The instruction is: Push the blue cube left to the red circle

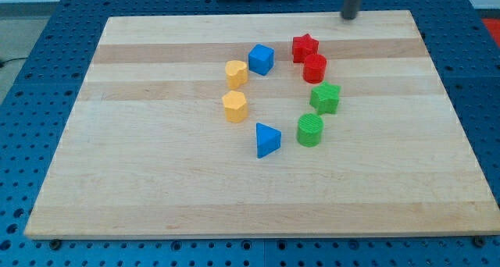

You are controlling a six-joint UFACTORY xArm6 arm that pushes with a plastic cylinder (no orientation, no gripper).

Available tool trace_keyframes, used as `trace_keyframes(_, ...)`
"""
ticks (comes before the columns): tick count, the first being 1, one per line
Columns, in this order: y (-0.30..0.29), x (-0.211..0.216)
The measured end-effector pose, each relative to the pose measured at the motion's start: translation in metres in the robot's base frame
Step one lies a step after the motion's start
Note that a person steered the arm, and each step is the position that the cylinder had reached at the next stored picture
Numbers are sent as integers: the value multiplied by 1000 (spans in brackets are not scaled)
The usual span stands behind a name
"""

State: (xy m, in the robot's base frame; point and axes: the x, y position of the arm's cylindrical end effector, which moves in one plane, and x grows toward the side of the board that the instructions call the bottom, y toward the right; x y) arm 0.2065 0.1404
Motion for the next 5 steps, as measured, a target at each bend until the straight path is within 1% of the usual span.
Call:
trace_keyframes(1,-108,6)
trace_keyframes(2,-173,49)
trace_keyframes(3,-187,59)
trace_keyframes(5,-180,61)
